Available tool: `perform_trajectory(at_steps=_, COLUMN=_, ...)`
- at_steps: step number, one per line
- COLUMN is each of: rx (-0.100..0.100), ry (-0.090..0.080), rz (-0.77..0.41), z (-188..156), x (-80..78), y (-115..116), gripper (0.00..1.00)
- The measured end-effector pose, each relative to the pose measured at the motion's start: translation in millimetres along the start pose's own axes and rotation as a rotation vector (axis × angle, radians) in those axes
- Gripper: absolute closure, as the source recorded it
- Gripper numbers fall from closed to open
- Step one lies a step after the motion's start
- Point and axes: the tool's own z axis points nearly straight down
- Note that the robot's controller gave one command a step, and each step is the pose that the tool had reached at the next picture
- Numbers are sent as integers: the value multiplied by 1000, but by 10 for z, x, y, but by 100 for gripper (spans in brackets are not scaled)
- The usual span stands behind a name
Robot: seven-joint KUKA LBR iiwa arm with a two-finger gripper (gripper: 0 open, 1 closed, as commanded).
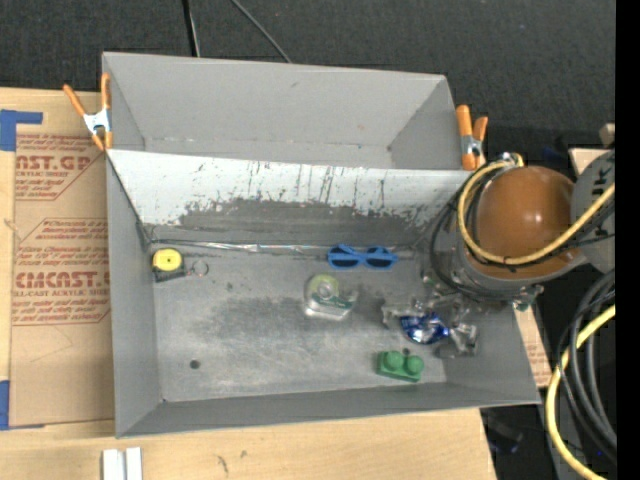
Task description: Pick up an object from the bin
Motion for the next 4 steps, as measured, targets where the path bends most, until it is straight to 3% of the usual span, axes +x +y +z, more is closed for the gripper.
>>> perform_trajectory(at_steps=1, rx=-18, ry=-7, rz=-92, z=-23, x=-184, y=-434, gripper=0)
perform_trajectory(at_steps=2, rx=-11, ry=-7, rz=-93, z=-31, x=-166, y=-451, gripper=100)
perform_trajectory(at_steps=3, rx=14, ry=9, rz=-55, z=-1020, x=-175, y=-434, gripper=100)
perform_trajectory(at_steps=4, rx=15, ry=9, rz=-36, z=-1663, x=-242, y=-613, gripper=100)
